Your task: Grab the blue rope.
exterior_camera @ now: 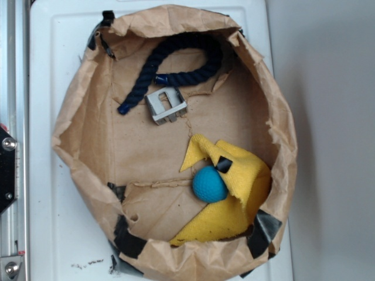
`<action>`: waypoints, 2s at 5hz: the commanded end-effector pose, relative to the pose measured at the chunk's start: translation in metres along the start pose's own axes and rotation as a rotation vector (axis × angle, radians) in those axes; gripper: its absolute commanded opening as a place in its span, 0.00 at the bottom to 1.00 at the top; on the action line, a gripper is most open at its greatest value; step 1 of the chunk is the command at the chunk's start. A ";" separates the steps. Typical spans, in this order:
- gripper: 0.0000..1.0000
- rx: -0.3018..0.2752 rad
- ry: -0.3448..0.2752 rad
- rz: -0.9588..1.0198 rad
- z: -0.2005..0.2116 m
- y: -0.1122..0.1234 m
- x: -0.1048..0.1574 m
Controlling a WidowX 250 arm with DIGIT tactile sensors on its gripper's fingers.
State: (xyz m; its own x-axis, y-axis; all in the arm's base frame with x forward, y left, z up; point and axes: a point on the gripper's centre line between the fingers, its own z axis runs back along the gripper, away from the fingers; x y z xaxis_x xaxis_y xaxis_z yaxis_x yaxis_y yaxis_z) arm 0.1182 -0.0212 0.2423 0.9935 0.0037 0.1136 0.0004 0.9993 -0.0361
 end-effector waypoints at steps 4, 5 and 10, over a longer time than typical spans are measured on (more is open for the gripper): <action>1.00 0.041 0.018 0.210 -0.040 0.033 0.096; 1.00 -0.008 -0.082 0.199 -0.062 0.061 0.113; 1.00 0.006 -0.056 0.265 -0.082 0.090 0.122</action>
State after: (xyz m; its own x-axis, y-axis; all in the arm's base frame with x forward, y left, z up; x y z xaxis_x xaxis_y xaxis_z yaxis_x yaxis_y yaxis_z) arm 0.2455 0.0592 0.1552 0.9608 0.2571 0.1034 -0.2508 0.9655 -0.0704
